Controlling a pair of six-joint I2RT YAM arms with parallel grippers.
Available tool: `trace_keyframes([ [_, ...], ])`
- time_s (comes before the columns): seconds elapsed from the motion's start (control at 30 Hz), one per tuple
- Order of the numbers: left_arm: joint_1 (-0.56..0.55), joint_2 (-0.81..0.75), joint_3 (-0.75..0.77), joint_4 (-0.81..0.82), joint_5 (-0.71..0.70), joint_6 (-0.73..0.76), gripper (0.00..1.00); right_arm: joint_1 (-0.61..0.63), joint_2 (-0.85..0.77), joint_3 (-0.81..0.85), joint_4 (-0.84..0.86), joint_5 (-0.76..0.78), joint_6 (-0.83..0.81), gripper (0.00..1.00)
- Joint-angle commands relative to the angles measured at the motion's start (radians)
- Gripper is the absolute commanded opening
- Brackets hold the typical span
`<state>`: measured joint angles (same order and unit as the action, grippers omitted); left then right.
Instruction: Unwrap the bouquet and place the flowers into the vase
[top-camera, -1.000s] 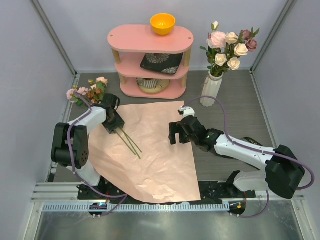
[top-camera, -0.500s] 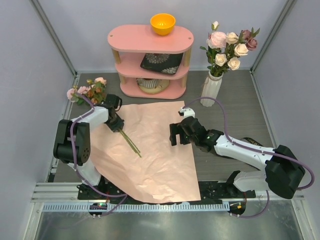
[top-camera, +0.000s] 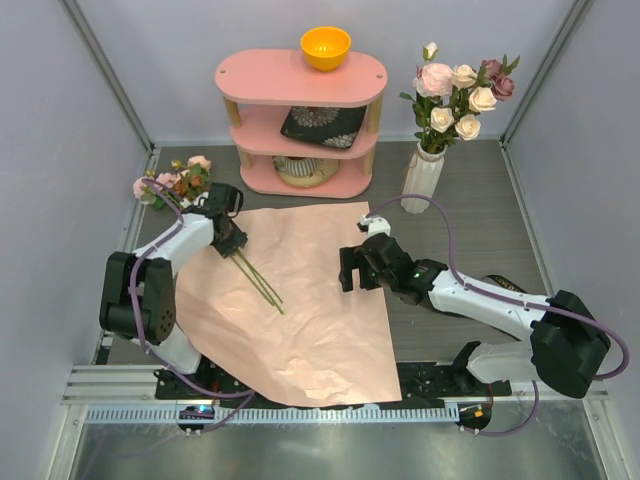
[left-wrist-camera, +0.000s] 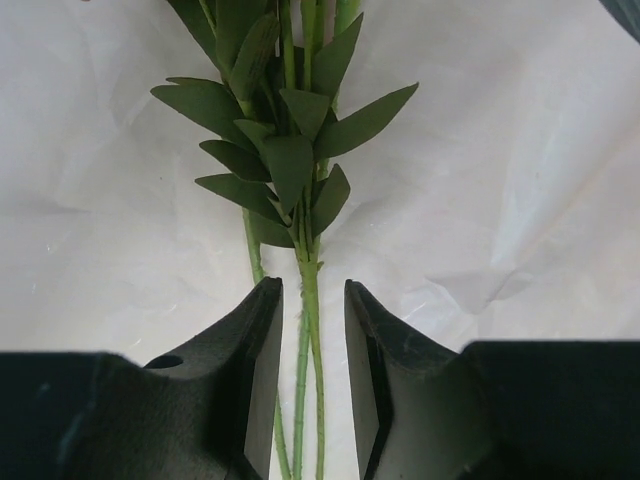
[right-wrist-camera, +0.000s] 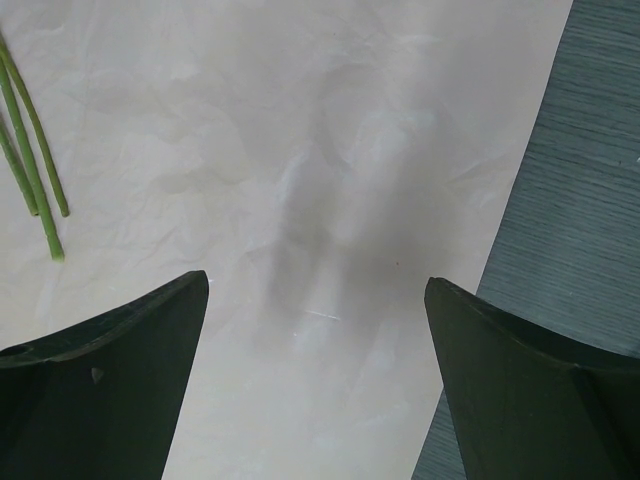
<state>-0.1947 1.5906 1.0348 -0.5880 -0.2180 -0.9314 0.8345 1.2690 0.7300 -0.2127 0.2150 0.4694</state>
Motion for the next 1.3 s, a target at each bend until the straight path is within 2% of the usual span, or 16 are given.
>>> trace_keyframes([
  [0.0, -0.002, 0.046, 0.030, 0.008, -0.027, -0.009, 0.34, 0.000, -0.030, 0.019, 0.006, 0.001, 0.015, 0.95],
  [0.1, -0.002, 0.071, 0.021, 0.027, -0.029, -0.015, 0.33, 0.000, -0.043, 0.016, -0.004, 0.009, 0.018, 0.95],
  [0.33, -0.003, 0.066, 0.019, 0.034, -0.057, -0.017, 0.16, 0.000, -0.048, 0.012, -0.013, 0.007, 0.026, 0.95],
  [0.43, -0.005, 0.048, 0.010, 0.040, -0.072, -0.014, 0.13, 0.000, -0.046, 0.014, -0.013, 0.003, 0.029, 0.95],
  [0.5, -0.005, 0.046, 0.004, 0.050, -0.069, -0.015, 0.13, 0.000, -0.045, 0.016, -0.013, 0.001, 0.034, 0.95],
  [0.63, -0.005, 0.063, -0.008, 0.060, -0.051, -0.020, 0.29, 0.000, -0.051, 0.014, -0.011, -0.005, 0.041, 0.95],
  [0.7, -0.005, 0.075, -0.016, 0.074, -0.043, -0.018, 0.29, 0.000, -0.056, 0.011, -0.011, -0.003, 0.044, 0.95],
  [0.8, -0.005, 0.075, -0.025, 0.082, -0.037, -0.020, 0.19, 0.002, -0.065, 0.005, -0.011, -0.003, 0.048, 0.95],
  [0.87, -0.008, 0.059, -0.027, 0.079, -0.046, -0.017, 0.06, -0.001, -0.074, 0.000, -0.013, -0.006, 0.052, 0.95],
  [0.93, -0.012, 0.014, -0.030, 0.074, -0.063, -0.014, 0.00, 0.000, -0.077, -0.001, -0.013, -0.006, 0.052, 0.95],
  [1.13, -0.018, -0.194, -0.024, 0.065, -0.028, 0.017, 0.00, 0.000, -0.082, 0.022, -0.028, 0.003, 0.055, 0.95],
  [1.27, -0.020, -0.383, -0.053, 0.114, 0.061, 0.087, 0.00, -0.002, -0.097, 0.060, -0.082, 0.116, 0.054, 1.00],
])
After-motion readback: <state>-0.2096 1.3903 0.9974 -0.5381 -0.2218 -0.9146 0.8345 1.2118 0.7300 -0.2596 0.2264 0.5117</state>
